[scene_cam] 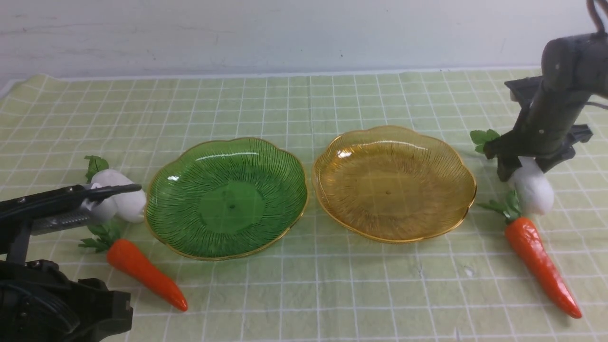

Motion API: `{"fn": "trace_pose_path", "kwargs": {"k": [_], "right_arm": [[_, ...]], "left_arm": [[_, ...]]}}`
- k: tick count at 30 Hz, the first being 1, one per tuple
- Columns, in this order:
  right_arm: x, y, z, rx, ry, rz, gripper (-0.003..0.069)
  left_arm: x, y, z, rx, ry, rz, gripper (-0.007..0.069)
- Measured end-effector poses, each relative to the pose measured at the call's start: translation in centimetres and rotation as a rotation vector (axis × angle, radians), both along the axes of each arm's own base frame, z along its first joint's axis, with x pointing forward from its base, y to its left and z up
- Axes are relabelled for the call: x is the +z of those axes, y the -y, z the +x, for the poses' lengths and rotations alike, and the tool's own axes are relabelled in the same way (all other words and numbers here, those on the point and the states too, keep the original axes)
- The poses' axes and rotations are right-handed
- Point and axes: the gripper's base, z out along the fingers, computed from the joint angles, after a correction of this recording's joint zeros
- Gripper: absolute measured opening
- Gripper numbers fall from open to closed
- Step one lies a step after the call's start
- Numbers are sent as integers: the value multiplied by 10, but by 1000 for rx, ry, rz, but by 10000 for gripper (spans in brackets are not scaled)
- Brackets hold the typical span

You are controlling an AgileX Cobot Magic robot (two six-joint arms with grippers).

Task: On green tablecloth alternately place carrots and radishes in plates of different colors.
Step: 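Place the white radish on the plate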

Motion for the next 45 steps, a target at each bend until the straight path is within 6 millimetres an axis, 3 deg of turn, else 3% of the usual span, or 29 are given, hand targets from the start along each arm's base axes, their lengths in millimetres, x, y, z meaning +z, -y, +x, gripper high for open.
{"fn": "trace_pose_path", "kwargs": {"k": [2, 6, 9, 12, 19, 24, 31, 33, 34, 38, 45], "right_arm": [[16, 0, -1, -8, 22, 5, 461], [85, -14, -14, -36, 148, 167, 461], [96, -33, -20, 25, 152, 279, 461], [86, -63, -19, 104, 116, 350, 461], [52, -99, -14, 169, 39, 361, 461], [31, -115, -11, 195, 1, 357, 461], [10, -120, -5, 192, -19, 355, 473], [2, -120, -4, 189, -35, 352, 513], [-4, -120, -4, 183, -53, 349, 584], [-6, -120, -6, 177, -92, 344, 673], [27, -117, -4, 199, -6, 311, 687]], "left_arm": [[0, 0, 0, 1, -1, -1, 237], [0, 0, 0, 3, -2, -1, 237], [0, 0, 0, 4, 1, -1, 237], [0, 0, 1, 6, 6, -1, 237], [0, 0, 1, 7, 9, -1, 237], [1, 0, 1, 9, 13, -1, 237], [2, -1, 4, 18, 45, 5, 237], [2, -1, 5, 20, 53, 7, 237], [2, -2, 5, 20, 57, 10, 237], [3, -2, 6, 22, 65, 12, 237], [3, -2, 6, 22, 65, 12, 237]]}}
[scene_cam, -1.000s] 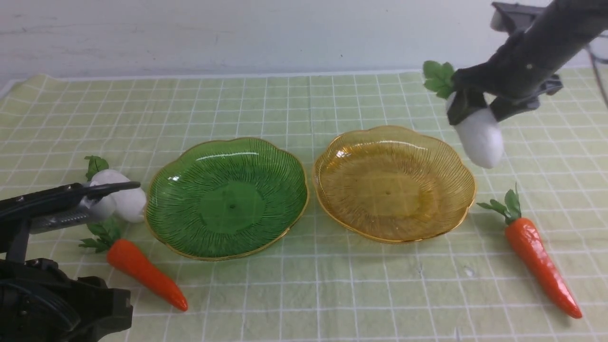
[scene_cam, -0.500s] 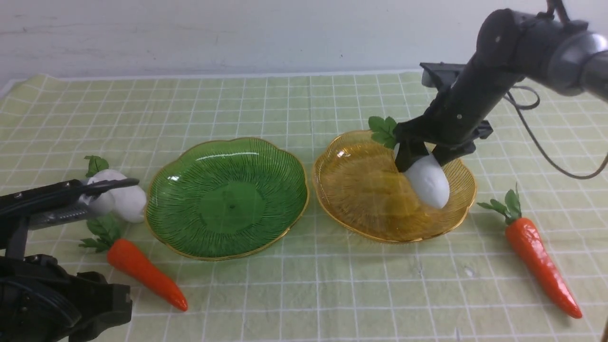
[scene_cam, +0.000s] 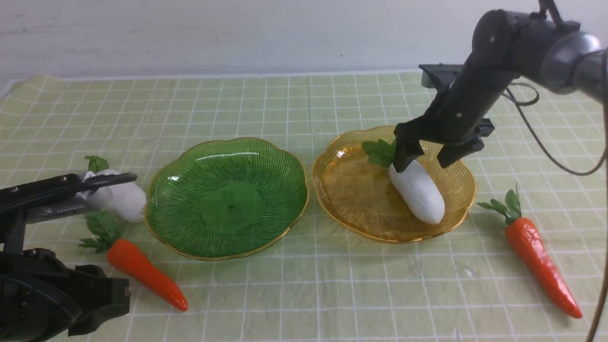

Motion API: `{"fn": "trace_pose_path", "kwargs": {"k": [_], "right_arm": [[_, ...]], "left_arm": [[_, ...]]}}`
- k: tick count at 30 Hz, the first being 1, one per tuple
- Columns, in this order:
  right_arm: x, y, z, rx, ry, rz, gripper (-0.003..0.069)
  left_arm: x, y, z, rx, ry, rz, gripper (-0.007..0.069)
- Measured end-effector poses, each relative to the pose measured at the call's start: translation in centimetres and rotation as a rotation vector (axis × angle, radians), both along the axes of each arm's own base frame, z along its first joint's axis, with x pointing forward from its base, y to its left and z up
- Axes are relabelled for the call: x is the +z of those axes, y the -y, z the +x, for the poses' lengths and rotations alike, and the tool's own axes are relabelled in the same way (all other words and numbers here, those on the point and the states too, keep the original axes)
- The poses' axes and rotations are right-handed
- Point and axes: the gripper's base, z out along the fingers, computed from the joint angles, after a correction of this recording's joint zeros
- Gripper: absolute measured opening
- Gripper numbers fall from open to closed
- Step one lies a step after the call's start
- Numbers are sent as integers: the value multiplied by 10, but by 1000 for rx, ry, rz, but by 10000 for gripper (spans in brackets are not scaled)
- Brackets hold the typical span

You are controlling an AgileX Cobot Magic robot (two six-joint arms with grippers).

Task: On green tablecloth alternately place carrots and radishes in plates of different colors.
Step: 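Place the white radish on the plate, then pick up the vegetable and place it in the green plate with the right gripper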

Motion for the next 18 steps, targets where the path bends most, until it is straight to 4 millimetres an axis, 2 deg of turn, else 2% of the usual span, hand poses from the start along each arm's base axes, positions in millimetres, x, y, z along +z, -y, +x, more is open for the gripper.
{"fn": "trace_pose_path", "kwargs": {"k": [1, 2, 3, 5, 8, 9, 13, 15, 18], "right_arm": [[14, 2, -4, -1, 29, -10, 681], [14, 2, -4, -2, 27, -13, 681], [33, 6, -11, -9, 65, -31, 668], [54, 12, -25, -15, 99, -58, 654], [79, 27, -60, -34, 121, -138, 624], [81, 32, -69, -41, 117, -164, 617], [70, 46, -105, -81, 43, -243, 591], [46, 53, -123, -103, -44, -299, 582], [21, 59, -135, -118, -125, -348, 580]], "left_arm": [[0, 0, 0, 0, 0, 0, 237], [0, 0, 0, 0, -1, 0, 237], [0, 0, 0, 0, -1, 0, 237], [0, 0, 0, 0, -1, 0, 237], [0, 0, 0, 0, -1, 0, 237], [0, 0, 0, 0, -1, 0, 237], [0, 0, 0, -1, -2, 0, 237], [0, 0, 0, -1, -2, 0, 237], [0, 0, 0, -1, -2, 0, 237]]}}
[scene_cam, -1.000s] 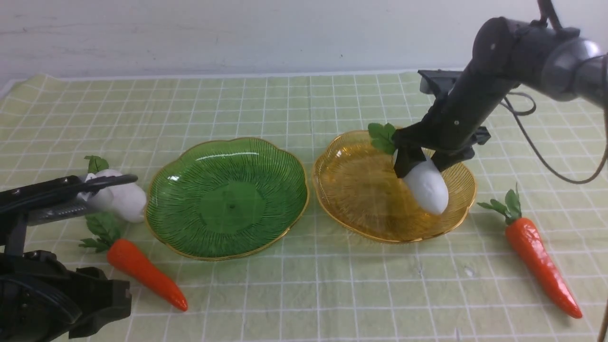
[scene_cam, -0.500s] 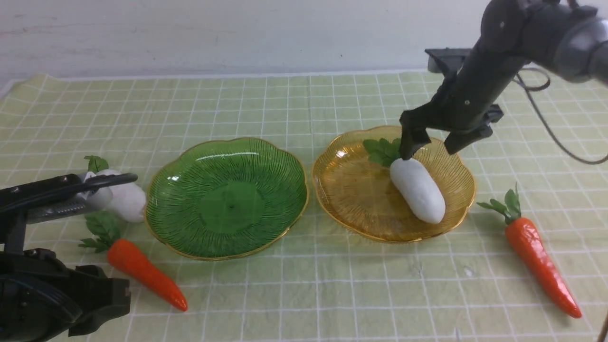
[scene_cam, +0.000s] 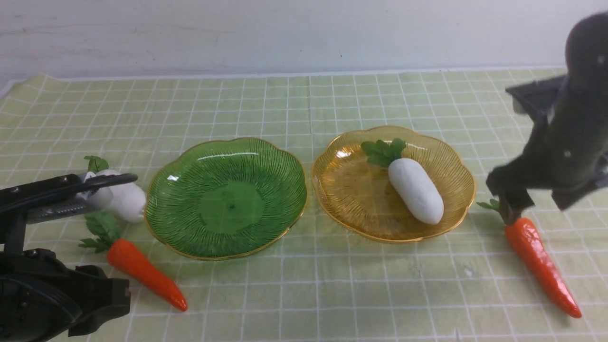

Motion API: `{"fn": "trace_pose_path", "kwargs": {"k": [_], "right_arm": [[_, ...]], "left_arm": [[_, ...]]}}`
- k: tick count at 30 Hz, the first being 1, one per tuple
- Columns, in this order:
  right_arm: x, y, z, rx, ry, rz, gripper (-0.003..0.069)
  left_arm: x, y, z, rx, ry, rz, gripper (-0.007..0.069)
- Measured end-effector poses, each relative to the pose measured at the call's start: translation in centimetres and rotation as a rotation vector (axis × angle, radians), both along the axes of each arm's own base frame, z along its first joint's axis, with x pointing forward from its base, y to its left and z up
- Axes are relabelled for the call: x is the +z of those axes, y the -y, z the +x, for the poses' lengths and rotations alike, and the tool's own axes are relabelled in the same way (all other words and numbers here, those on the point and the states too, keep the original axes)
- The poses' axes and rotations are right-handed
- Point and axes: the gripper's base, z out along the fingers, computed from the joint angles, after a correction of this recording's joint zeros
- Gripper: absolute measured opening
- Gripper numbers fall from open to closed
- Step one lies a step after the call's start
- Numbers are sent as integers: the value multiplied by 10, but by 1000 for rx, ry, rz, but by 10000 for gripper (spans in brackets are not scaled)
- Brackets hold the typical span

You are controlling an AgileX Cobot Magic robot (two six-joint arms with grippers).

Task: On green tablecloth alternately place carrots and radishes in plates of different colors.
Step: 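Pick up the vegetable and place it in the green plate with the right gripper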

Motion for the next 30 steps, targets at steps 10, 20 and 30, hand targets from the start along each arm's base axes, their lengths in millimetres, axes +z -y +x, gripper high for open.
{"fn": "trace_pose_path", "kwargs": {"k": [10, 20, 30], "right_arm": [[-48, 8, -4, -105, -18, -74, 580], [-86, 6, 5, -79, -100, -92, 444], [-30, 7, -15, -105, -62, -48, 211]], "left_arm": [[0, 0, 0, 0, 0, 0, 237], [0, 0, 0, 0, 0, 0, 237], [-9, 0, -3, 1, -28, 2, 237]]}}
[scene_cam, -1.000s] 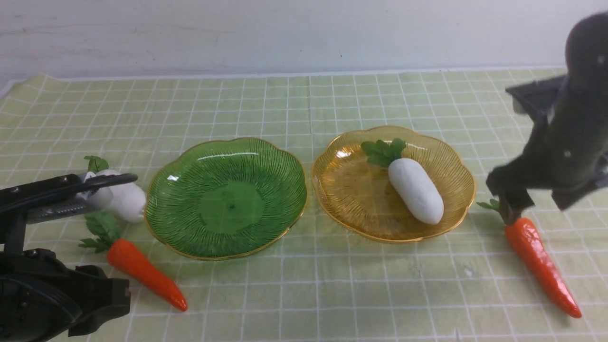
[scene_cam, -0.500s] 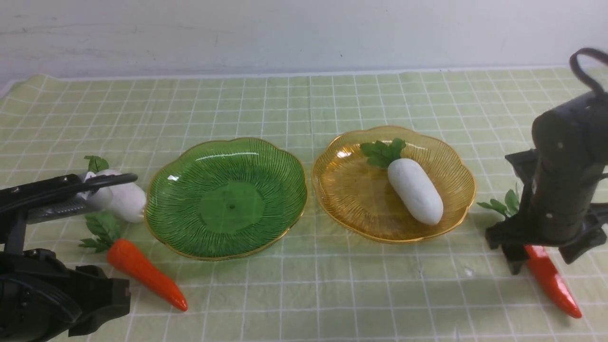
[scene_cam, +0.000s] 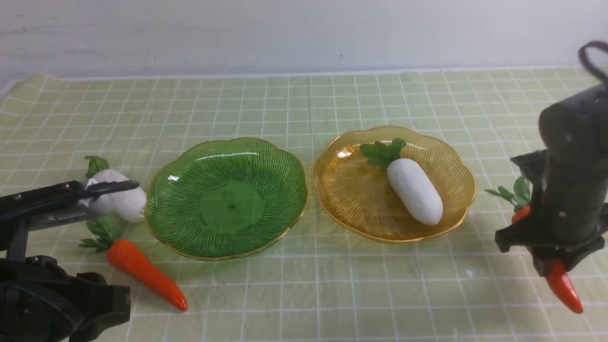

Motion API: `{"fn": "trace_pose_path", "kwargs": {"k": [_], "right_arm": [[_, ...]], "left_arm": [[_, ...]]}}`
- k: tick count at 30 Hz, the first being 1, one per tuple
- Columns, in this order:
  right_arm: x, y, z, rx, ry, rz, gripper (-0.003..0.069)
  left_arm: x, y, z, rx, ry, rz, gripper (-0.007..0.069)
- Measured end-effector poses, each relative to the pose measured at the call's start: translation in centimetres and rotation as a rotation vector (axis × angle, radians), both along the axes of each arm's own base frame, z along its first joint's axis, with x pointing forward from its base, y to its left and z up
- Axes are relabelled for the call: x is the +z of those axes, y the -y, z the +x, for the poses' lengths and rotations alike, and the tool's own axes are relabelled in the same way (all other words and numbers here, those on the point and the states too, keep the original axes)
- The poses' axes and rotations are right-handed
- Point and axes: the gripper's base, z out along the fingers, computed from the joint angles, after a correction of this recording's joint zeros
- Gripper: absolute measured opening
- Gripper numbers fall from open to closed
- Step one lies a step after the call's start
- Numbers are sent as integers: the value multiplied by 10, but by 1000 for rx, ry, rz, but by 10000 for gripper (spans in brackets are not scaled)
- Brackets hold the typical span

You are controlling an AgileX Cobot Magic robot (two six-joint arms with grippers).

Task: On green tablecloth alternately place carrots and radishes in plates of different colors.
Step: 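Pick up the vegetable and place it in the green plate with the right gripper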

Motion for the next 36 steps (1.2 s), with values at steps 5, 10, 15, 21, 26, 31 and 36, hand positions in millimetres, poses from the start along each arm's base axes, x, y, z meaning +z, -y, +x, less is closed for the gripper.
{"fn": "trace_pose_path", "kwargs": {"k": [5, 10, 15, 21, 26, 31, 36], "right_arm": [[59, -21, -16, 48, 161, 214, 211], [87, -75, -14, 247, 267, 491, 211], [91, -149, -2, 481, 292, 644, 211], [70, -215, 37, 571, 345, 674, 211], [45, -244, 73, 526, 391, 696, 211], [26, -256, 91, 507, 409, 694, 233], [14, -259, 99, 502, 424, 685, 407]], "left_arm": [[-14, -1, -5, 4, -37, 4, 237], [-14, 0, -4, 20, -24, -14, 237], [-12, 3, -1, 44, 0, -60, 237], [-11, 2, 1, 46, 23, -56, 237], [-11, 2, 0, 42, 13, -55, 237], [-12, 3, -2, 31, -10, -55, 237], [-12, 3, -2, 32, -12, -56, 237]]}}
